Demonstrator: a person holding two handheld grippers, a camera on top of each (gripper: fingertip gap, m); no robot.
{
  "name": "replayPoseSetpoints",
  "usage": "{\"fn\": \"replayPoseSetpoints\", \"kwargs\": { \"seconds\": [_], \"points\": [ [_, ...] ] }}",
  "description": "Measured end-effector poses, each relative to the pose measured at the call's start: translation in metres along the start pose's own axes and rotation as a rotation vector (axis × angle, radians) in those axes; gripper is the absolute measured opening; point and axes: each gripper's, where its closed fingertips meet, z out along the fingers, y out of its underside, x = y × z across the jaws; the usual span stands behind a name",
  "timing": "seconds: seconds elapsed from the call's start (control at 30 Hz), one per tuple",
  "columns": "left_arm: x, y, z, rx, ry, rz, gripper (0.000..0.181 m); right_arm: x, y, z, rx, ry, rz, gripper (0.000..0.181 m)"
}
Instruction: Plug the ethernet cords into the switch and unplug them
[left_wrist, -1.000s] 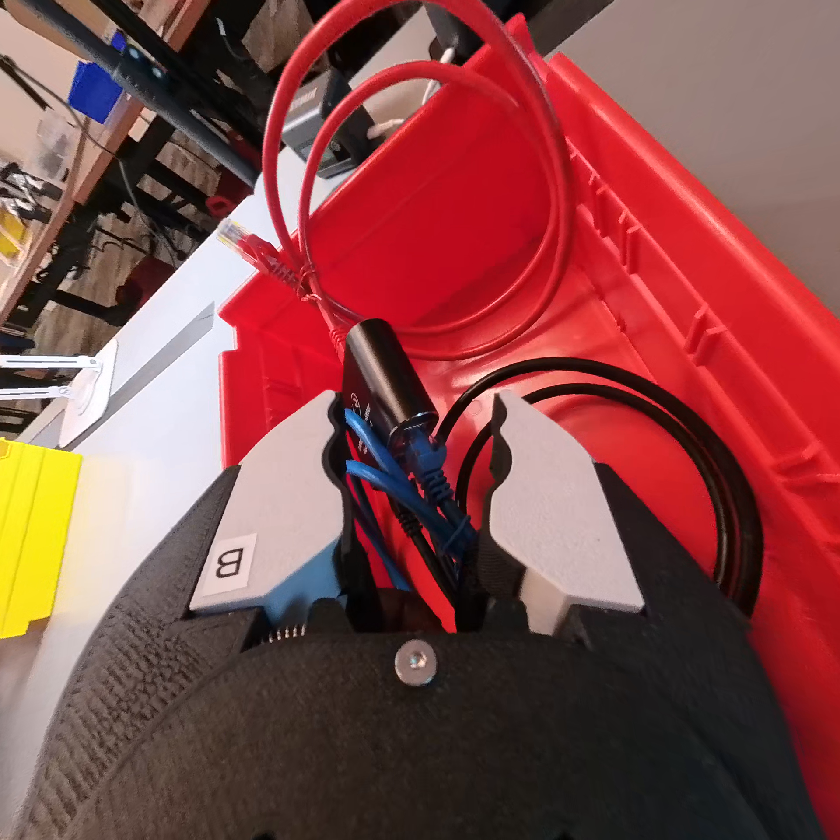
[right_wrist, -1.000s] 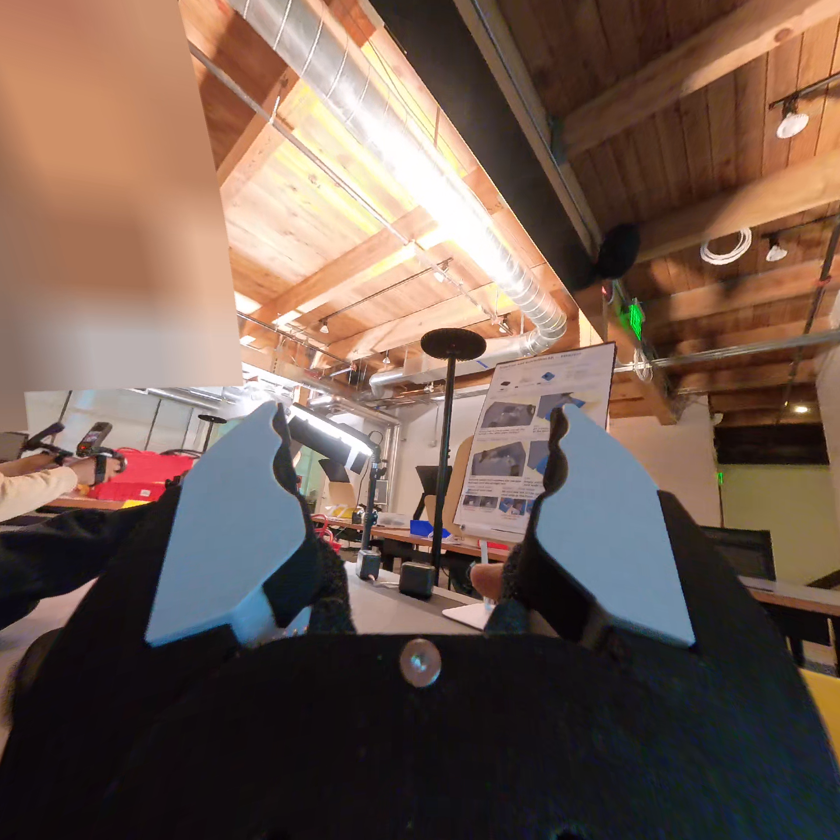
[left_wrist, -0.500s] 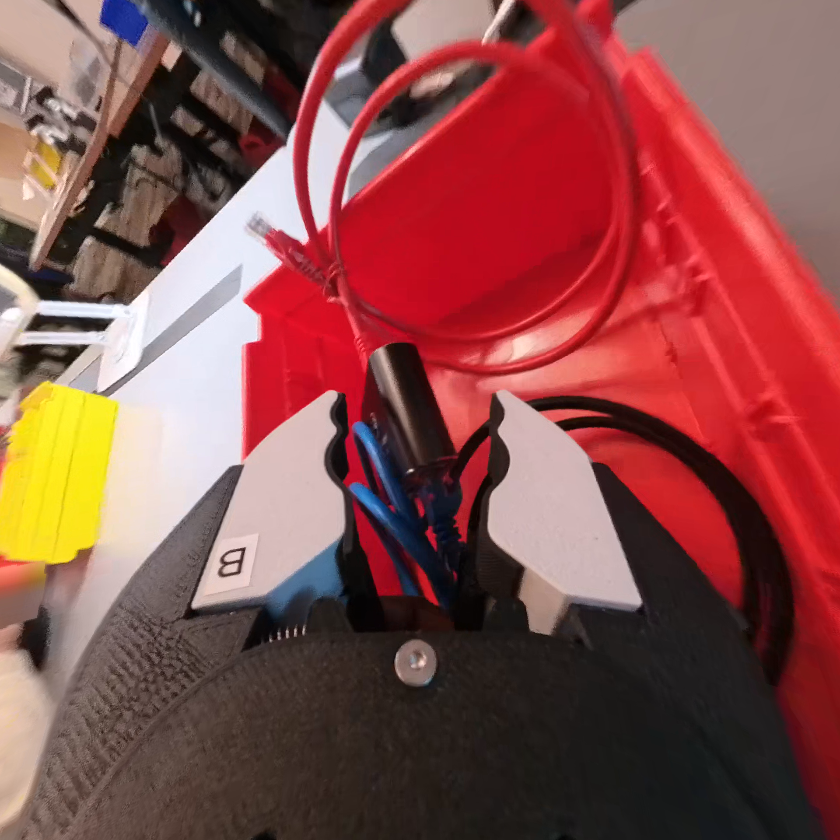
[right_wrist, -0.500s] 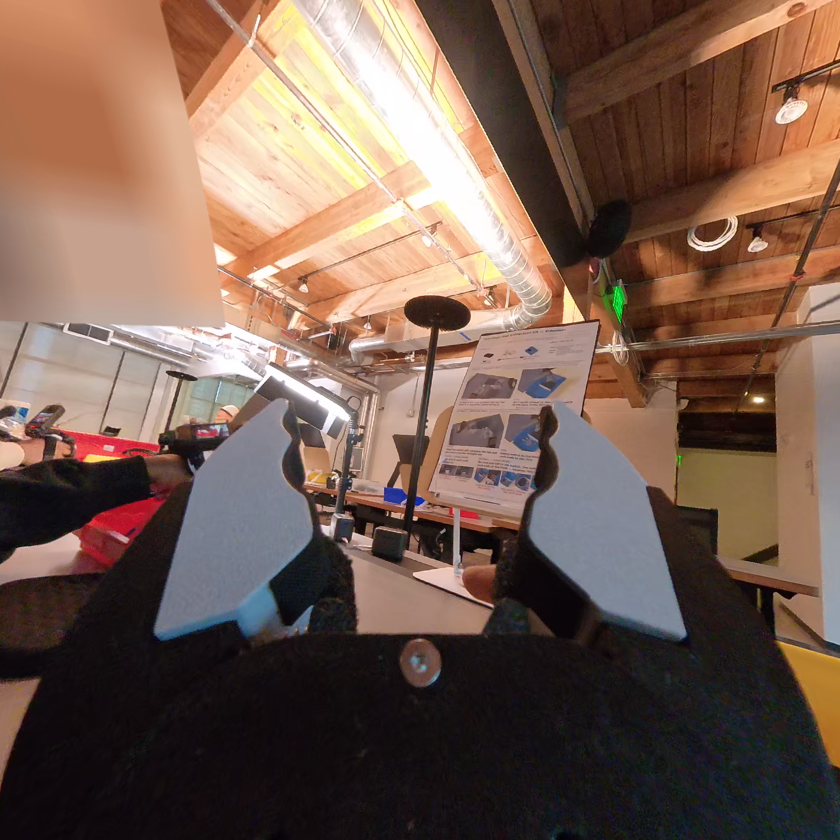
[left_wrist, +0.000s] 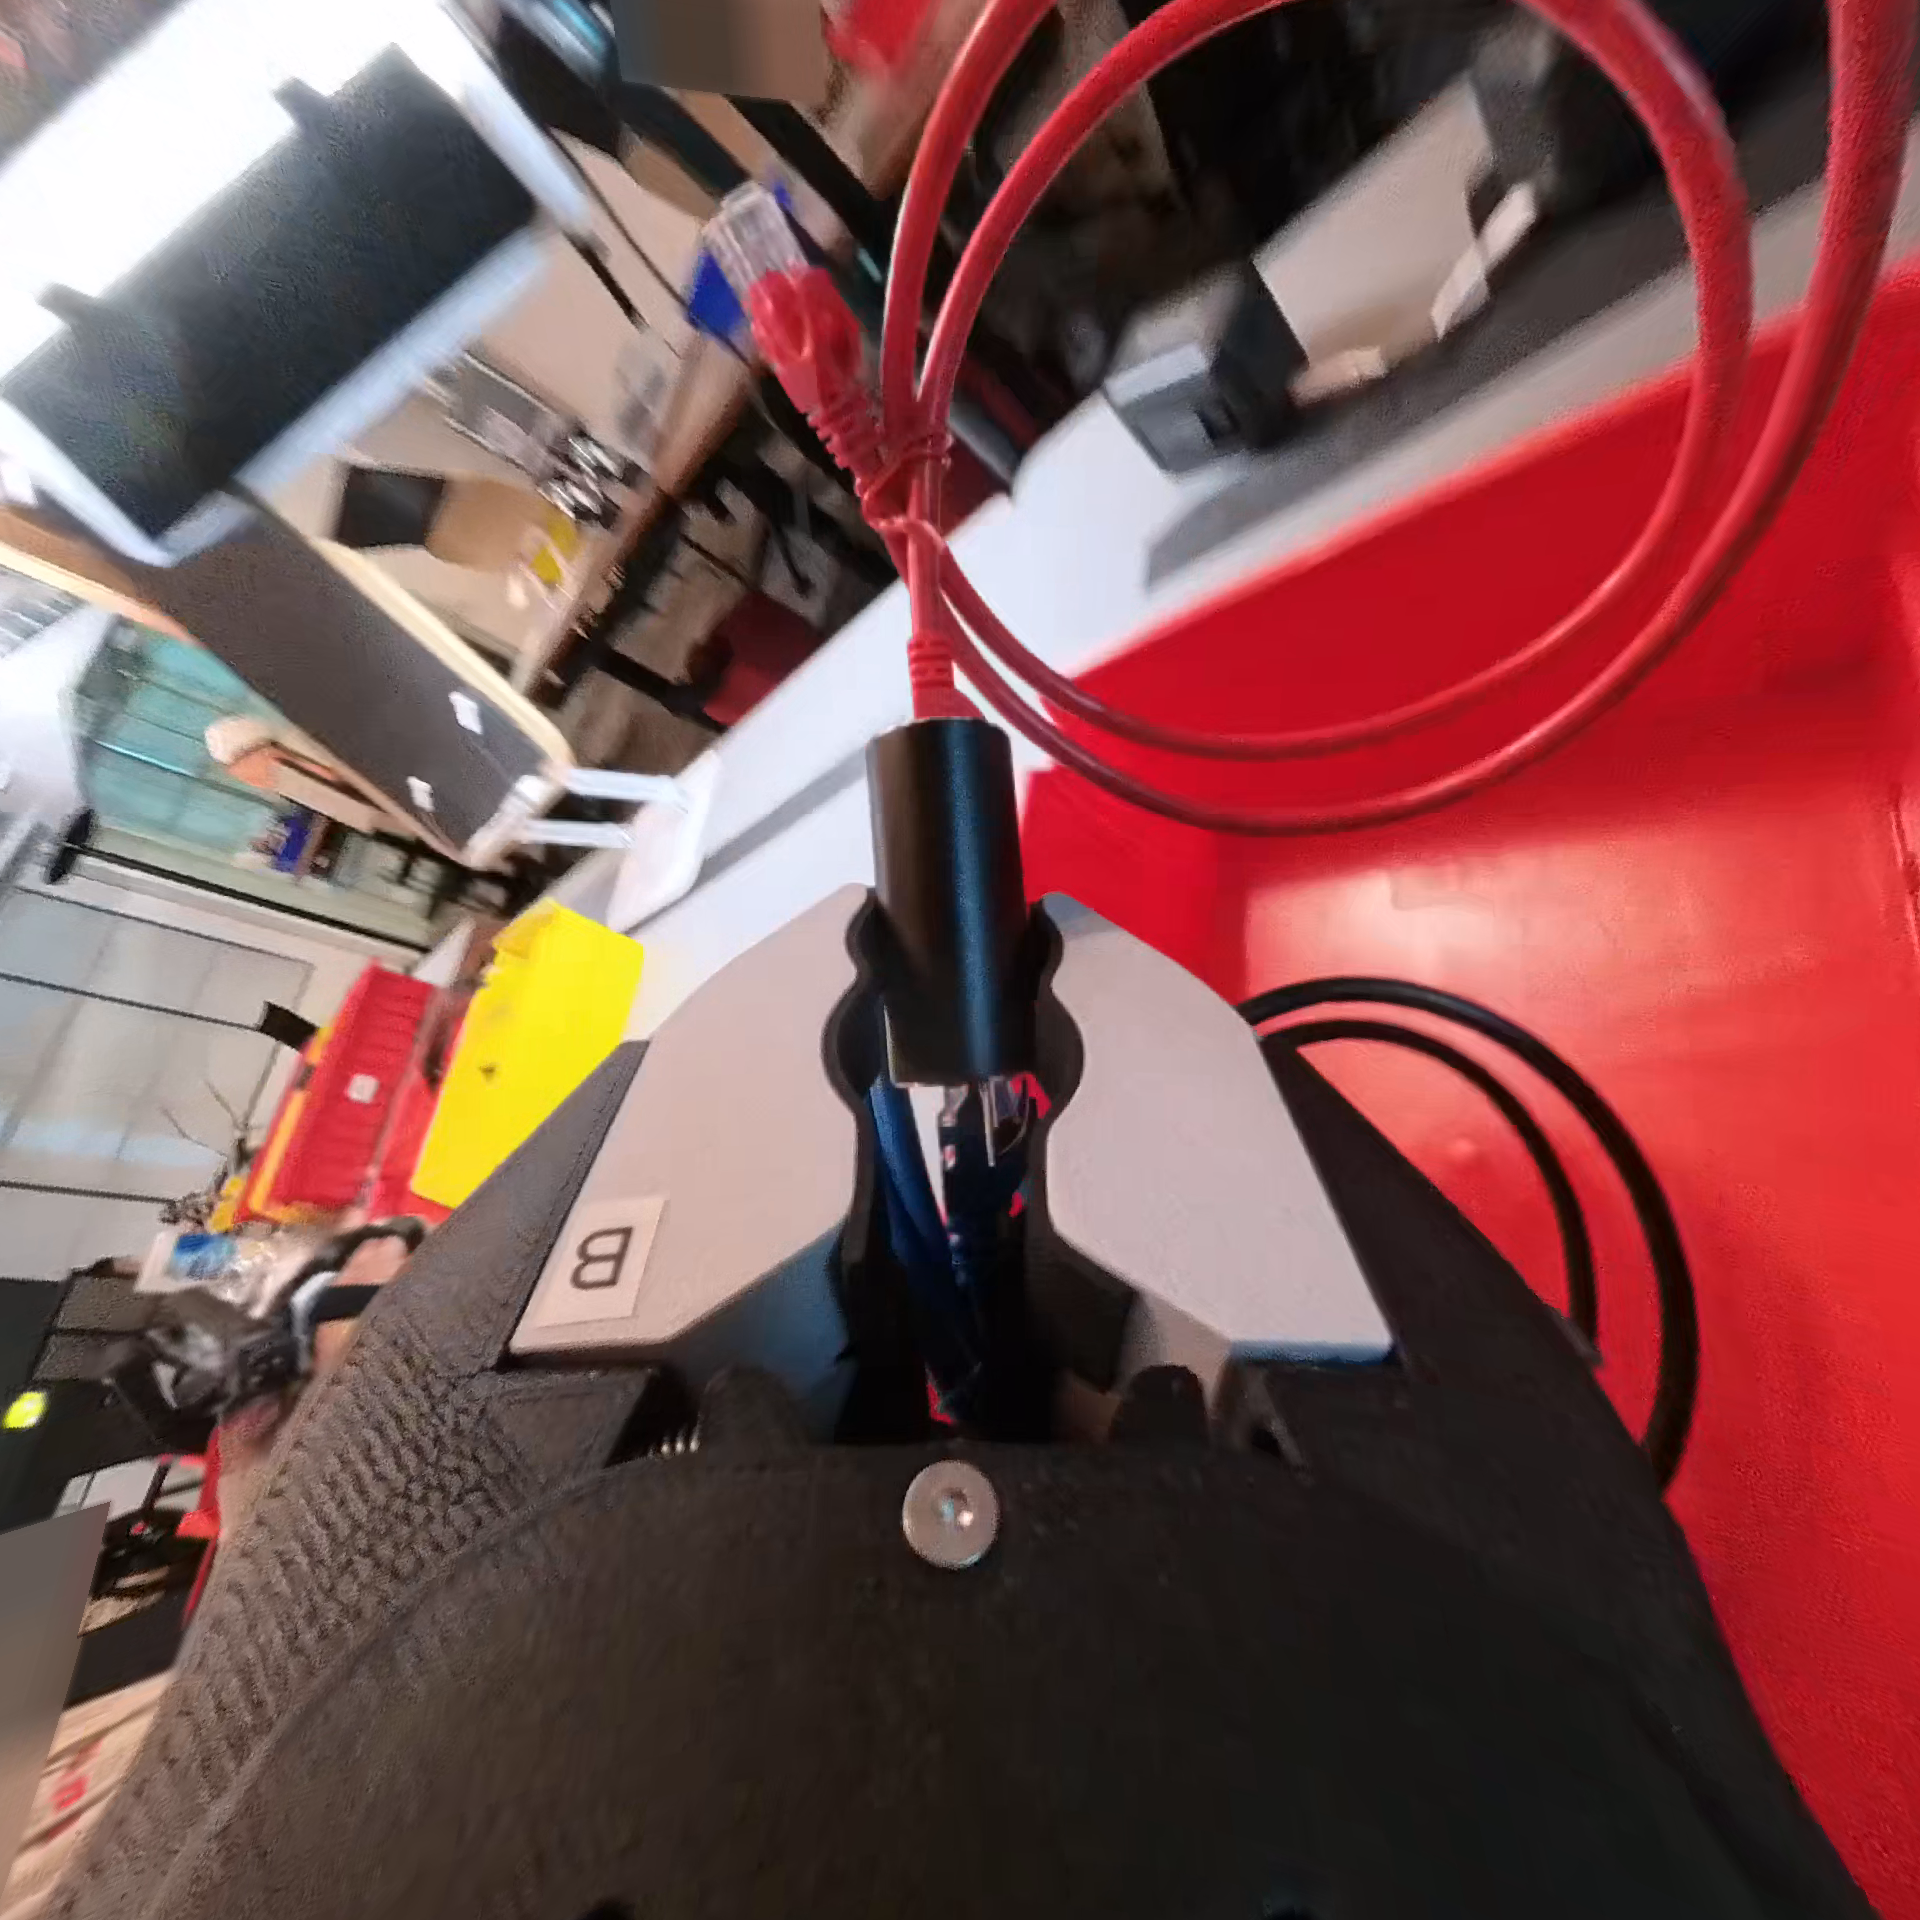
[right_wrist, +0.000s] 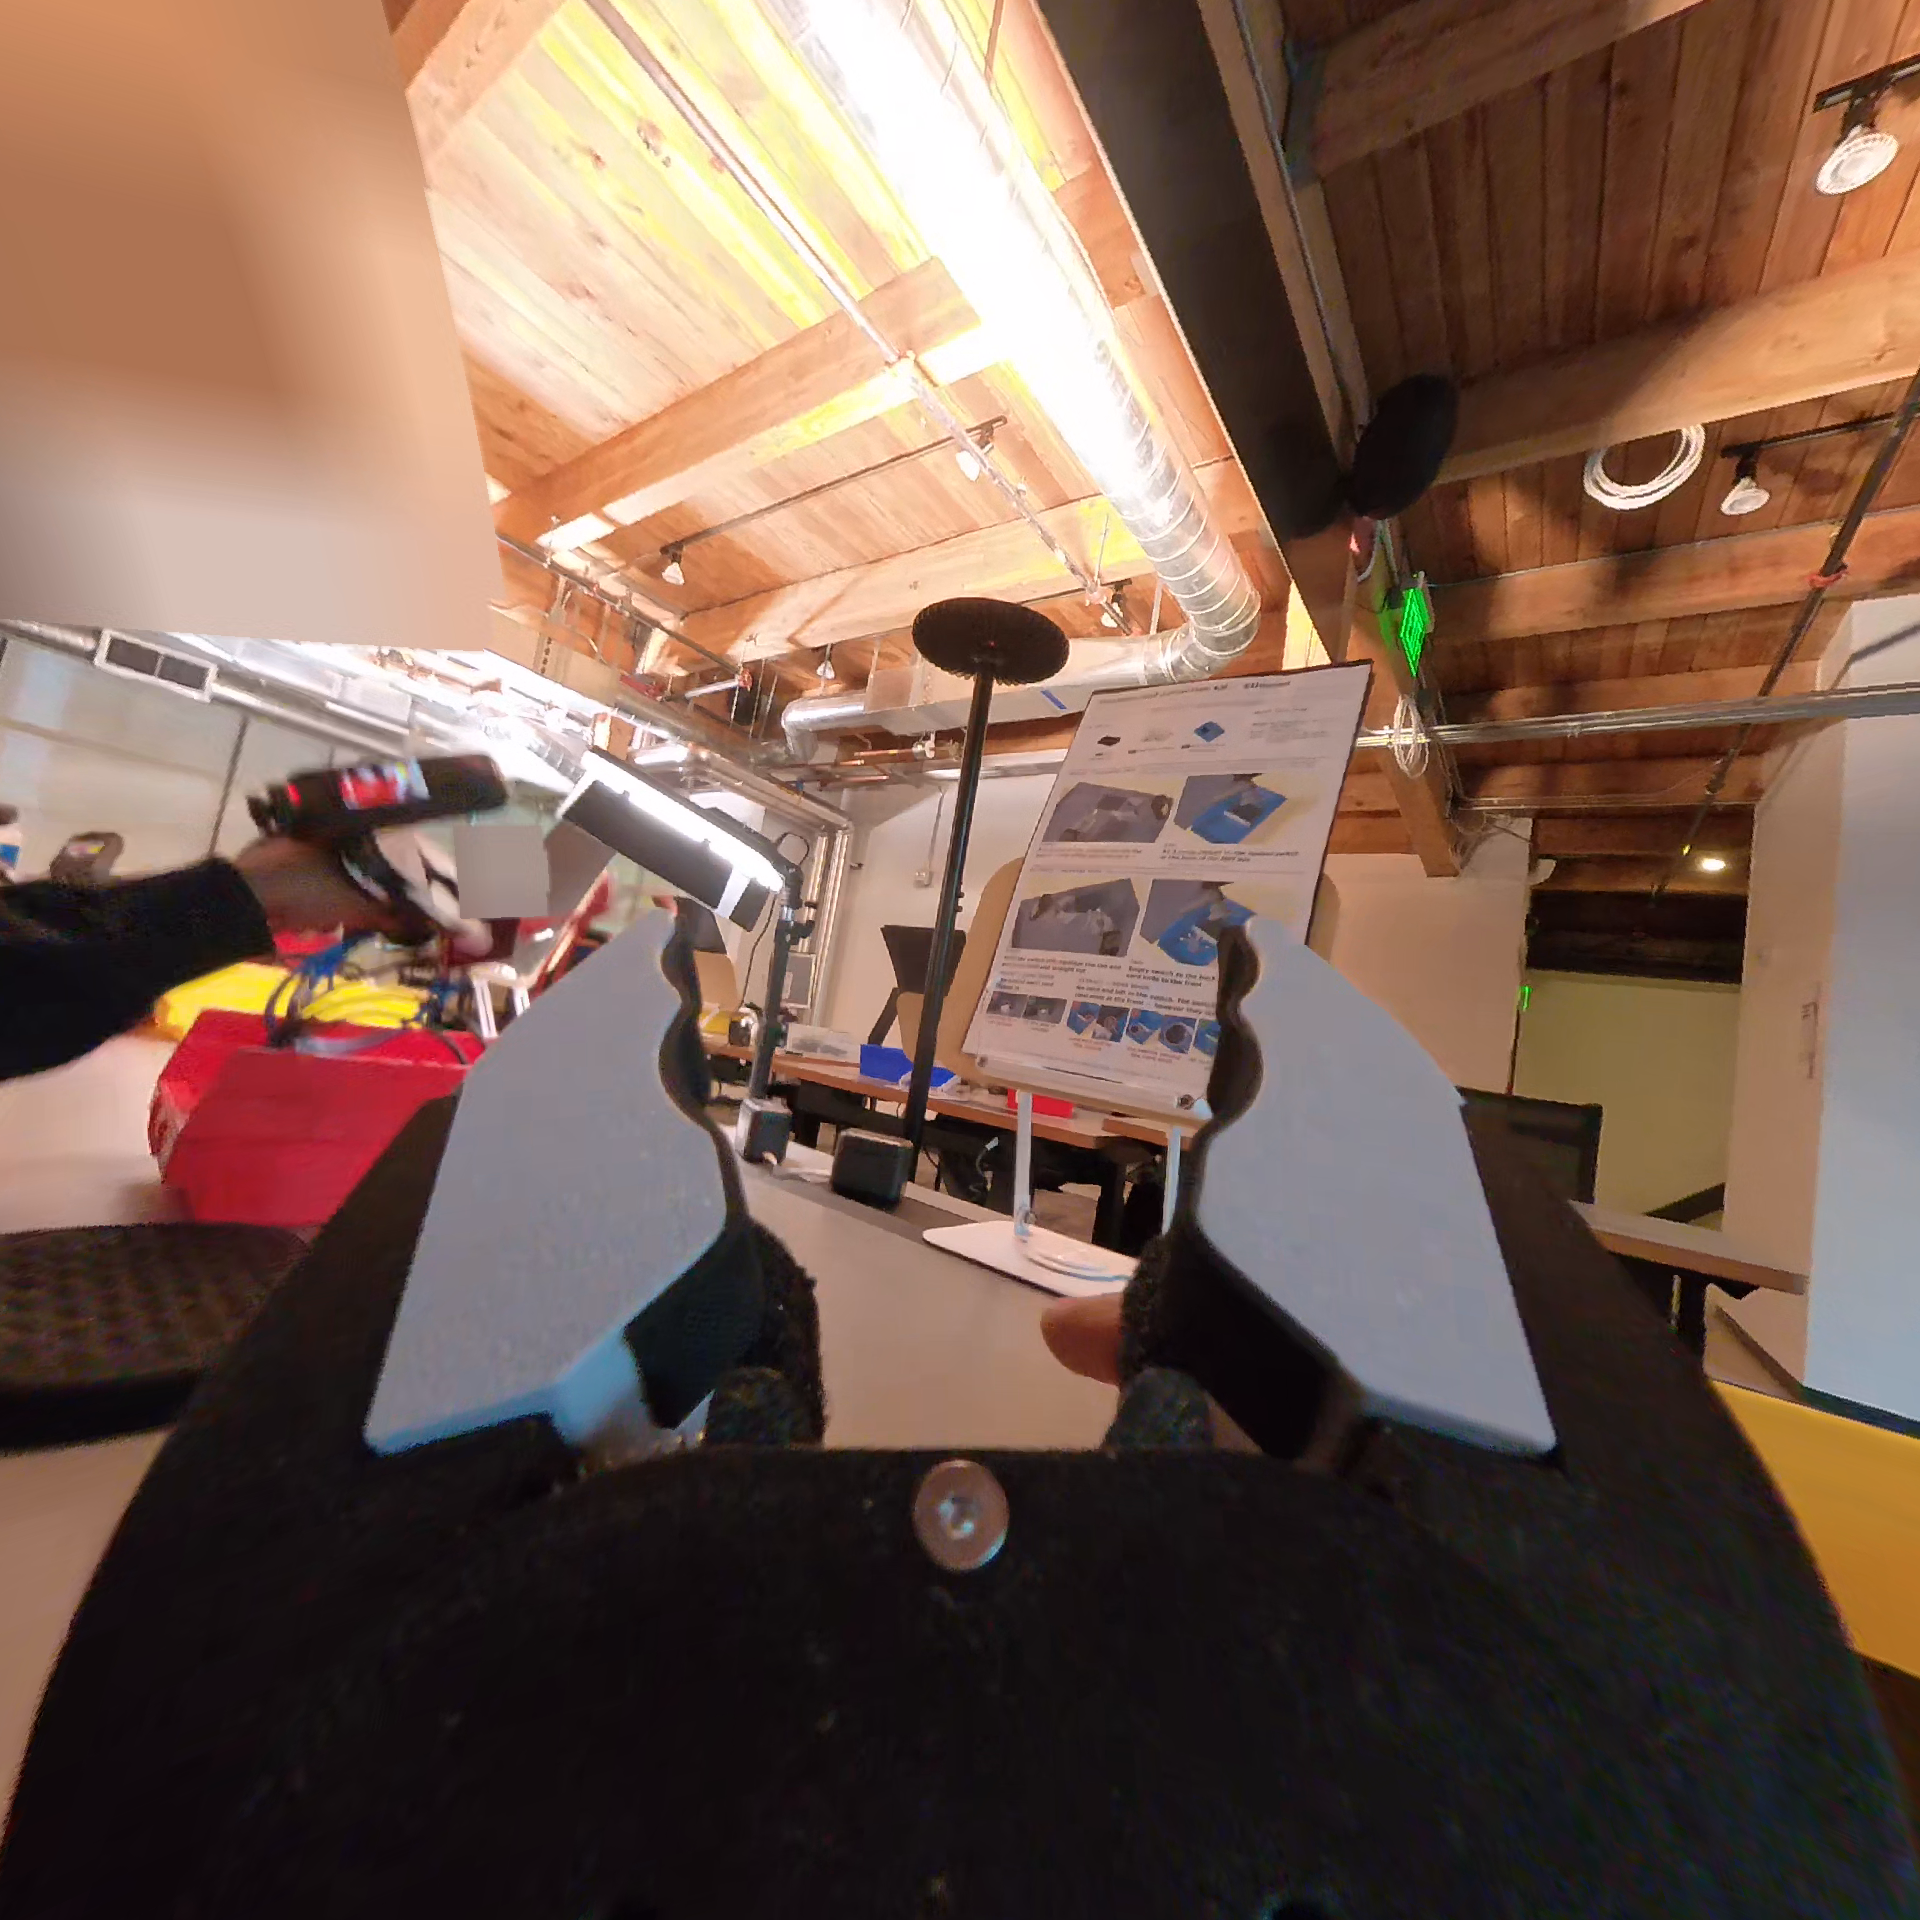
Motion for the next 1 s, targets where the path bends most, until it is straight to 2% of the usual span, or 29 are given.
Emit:
{"fn": "replayPoseSetpoints", "kwargs": {
  "seconds": [0.1, 0.2, 0.3, 0.37, 0.47, 0.53, 0.6, 0.67, 0.73, 0.87, 1.0],
  "points": [
    [-0.038, -0.040, -0.041, 0.228, -0.103, -0.047, 0.025, -0.007, 0.008, 0.002, -0.037, -0.026, -0.041, 0.094],
    [-0.066, -0.087, -0.097, 0.502, -0.182, -0.104, 0.025, -0.015, 0.017, 0.004, -0.078, -0.046, -0.082, 0.094],
    [-0.079, -0.128, -0.157, 0.741, -0.225, -0.141, 0.025, -0.026, 0.029, 0.005, -0.131, -0.086, -0.122, 0.093],
    [-0.073, -0.151, -0.195, 0.886, -0.175, -0.185, 0.025, -0.037, 0.041, 0.005, -0.179, -0.123, -0.137, 0.089],
    [-0.036, -0.182, -0.251, 1.139, 0.119, -0.319, 0.025, -0.055, 0.061, 0.004, -0.269, -0.187, -0.103, 0.087],
    [0.004, -0.193, -0.285, 1.289, 0.397, -0.408, 0.024, -0.063, 0.068, 0.004, -0.297, -0.213, -0.099, 0.083],
    [0.056, -0.196, -0.311, 1.355, 0.698, -0.451, 0.024, -0.064, 0.069, 0.005, -0.317, -0.204, -0.106, 0.079],
    [0.107, -0.190, -0.330, 1.353, 0.978, -0.469, 0.025, -0.062, 0.067, 0.005, -0.330, -0.190, -0.038, 0.069],
    [0.154, -0.180, -0.345, 1.339, 1.198, -0.430, 0.025, -0.057, 0.063, 0.007, -0.312, -0.173, 0.070, 0.064],
    [0.217, -0.159, -0.355, 1.257, 1.503, -0.357, 0.025, -0.053, 0.059, 0.009, -0.298, -0.181, 0.329, 0.048],
    [0.263, -0.138, -0.351, 1.102, 1.792, -0.261, 0.024, -0.074, 0.061, 0.017, -0.336, -0.319, 0.501, 0.044]
  ]
}}
